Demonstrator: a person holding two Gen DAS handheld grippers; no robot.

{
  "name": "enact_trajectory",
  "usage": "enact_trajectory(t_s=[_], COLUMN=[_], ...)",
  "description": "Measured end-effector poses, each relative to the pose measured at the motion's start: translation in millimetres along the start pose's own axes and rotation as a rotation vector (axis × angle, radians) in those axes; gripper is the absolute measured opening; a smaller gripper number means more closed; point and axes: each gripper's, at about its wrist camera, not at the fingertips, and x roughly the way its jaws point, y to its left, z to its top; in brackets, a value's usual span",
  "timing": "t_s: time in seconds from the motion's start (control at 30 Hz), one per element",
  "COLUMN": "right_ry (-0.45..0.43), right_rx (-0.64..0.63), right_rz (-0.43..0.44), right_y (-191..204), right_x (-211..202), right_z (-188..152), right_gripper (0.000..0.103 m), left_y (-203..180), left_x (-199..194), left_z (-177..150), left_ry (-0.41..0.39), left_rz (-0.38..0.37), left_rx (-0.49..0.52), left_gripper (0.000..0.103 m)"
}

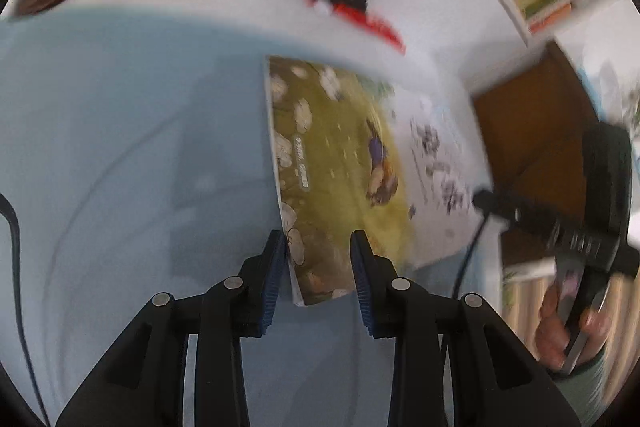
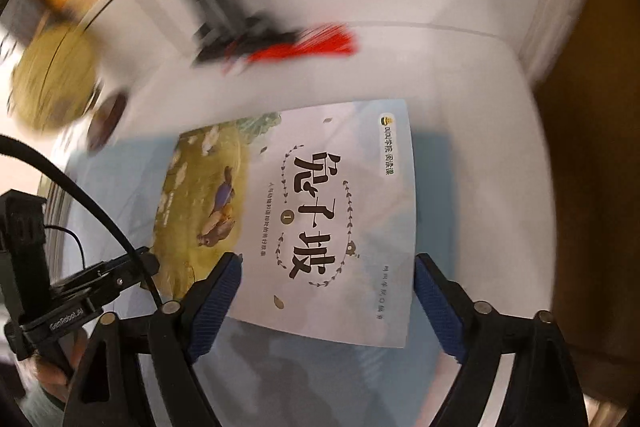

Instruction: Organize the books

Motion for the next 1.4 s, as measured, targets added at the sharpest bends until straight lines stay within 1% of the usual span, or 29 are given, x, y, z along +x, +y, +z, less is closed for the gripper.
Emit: enact_trajectory(t_s=[0.07, 0.1, 0.13, 0.17, 0.23, 0.3, 0.33, 0.37, 0.43, 0.5, 0.53, 0.57, 0.6, 0.63, 0.7, 0.77, 0.83, 0.87, 0.9, 0.93, 1.0, 1.03, 1.07, 1.1, 1.13, 1.2, 1.27, 1.37, 1.4], right_ry=[0.014, 0.02, 0.025, 0.022, -0.019, -0.025, -0.023, -0.029, -0.061, -0.083, -0.08, -0.07, -0.062, -0.053, -0.035, -0.019, -0.006, 0.0, 0.003, 0.012, 0.045, 0.056, 0.046, 0.032, 0.01, -0.023, -0.055, -0.078, -0.079], right_rx=[-0.081, -0.126, -0.149, -0.163, -0.168, -0.1, -0.035, 0.008, 0.076, 0.125, 0.141, 0.164, 0.173, 0.181, 0.206, 0.256, 0.28, 0.285, 0.291, 0.307, 0.346, 0.343, 0.301, 0.259, 0.219, 0.218, 0.22, 0.153, 0.149], right_rz=[-0.022, -0.039, -0.046, -0.051, -0.04, -0.008, 0.004, 0.016, 0.042, 0.062, 0.06, 0.063, 0.067, 0.066, 0.062, 0.068, 0.064, 0.057, 0.051, 0.048, 0.091, 0.106, 0.072, 0.069, 0.089, 0.105, 0.143, 0.175, 0.178], right_y=[22.3, 35.5, 43.6, 49.7, 52.1, 45.6, 39.0, 35.8, 31.0, 29.4, 30.6, 32.4, 34.5, 36.9, 41.5, 40.8, 41.1, 41.6, 41.2, 41.9, 46.1, 50.6, 60.0, 67.4, 75.3, 79.5, 81.4, 87.4, 86.1], right_x=[5.4, 9.3, 13.0, 15.4, 17.3, 20.9, 20.1, 17.4, 3.6, -9.5, -12.3, -14.3, -14.9, -16.1, -14.8, -17.7, -21.0, -23.0, -23.1, -22.2, -13.8, -8.8, -7.2, -6.9, -8.0, -9.0, -4.8, 10.9, 14.9], right_z=[-14.1, -22.0, -27.6, -30.3, -34.6, -29.1, -27.8, -28.4, -36.0, -53.7, -60.4, -75.1, -83.0, -93.2, -108.7, -125.7, -140.3, -147.6, -150.0, -157.8, -172.5, -175.2, -171.6, -166.6, -158.2, -142.9, -117.6, -71.9, -59.4], right_gripper=[0.092, 0.093, 0.093, 0.093, 0.093, 0.092, 0.09, 0.09, 0.09, 0.09, 0.09, 0.09, 0.09, 0.088, 0.086, 0.086, 0.086, 0.086, 0.086, 0.086, 0.086, 0.088, 0.088, 0.088, 0.085, 0.084, 0.084, 0.084, 0.079], left_y=[1.3, 0.2, 1.7, 1.4, 2.2, 1.3, 0.5, 0.3, 5.3, 18.0, 26.1, 31.1, 38.2, 41.3, 47.0, 46.2, 49.1, 48.4, 48.4, 46.0, 45.5, 45.3, 44.3, 42.7, 40.6, 38.9, 37.2, 32.7, 32.0], left_x=[-8.9, -16.0, -21.2, -24.7, -27.9, -32.4, -37.7, -44.5, -56.0, -64.2, -67.0, -68.4, -69.0, -69.2, -60.9, -43.6, -24.0, -15.1, -13.3, -15.0, -9.7, -9.7, -9.8, -11.1, -12.1, -14.6, -18.2, -19.5, -20.7], left_z=[-36.7, -55.3, -67.1, -81.6, -97.9, -103.1, -101.9, -98.3, -83.8, -61.2, -44.8, -33.2, -16.6, -8.0, 14.9, 29.4, 38.8, 39.7, 38.9, 37.7, 33.2, 32.2, 30.9, 27.9, 24.1, 16.8, 3.7, -12.9, -18.5], left_ry=[0.042, 0.057, 0.074, 0.1, 0.112, 0.119, 0.109, 0.087, 0.03, -0.027, -0.059, -0.074, -0.089, -0.101, -0.131, -0.117, -0.074, -0.053, -0.077, -0.083, -0.046, -0.049, -0.045, -0.04, -0.032, -0.015, 0.004, 0.012, 0.009], left_rz=[0.028, 0.03, 0.026, 0.01, -0.024, -0.053, -0.069, -0.069, -0.038, -0.014, 0.008, 0.009, -0.009, -0.001, 0.061, 0.085, 0.092, 0.097, 0.106, 0.122, 0.116, 0.11, 0.109, 0.109, 0.11, 0.107, 0.084, 0.06, 0.059], left_rx=[0.031, 0.04, 0.037, 0.026, 0.004, -0.013, -0.009, 0.005, 0.029, 0.02, 0.006, -0.004, -0.019, -0.027, -0.017, -0.014, -0.02, -0.017, -0.003, 0.0, -0.007, -0.007, -0.003, 0.004, 0.014, 0.024, 0.021, 0.01, 0.004], left_gripper=[0.029, 0.029, 0.029, 0.029, 0.029, 0.029, 0.029, 0.029, 0.029, 0.029, 0.029, 0.029, 0.029, 0.029, 0.029, 0.029, 0.029, 0.029, 0.03, 0.034, 0.033, 0.033, 0.033, 0.033, 0.033, 0.033, 0.033, 0.033, 0.033])
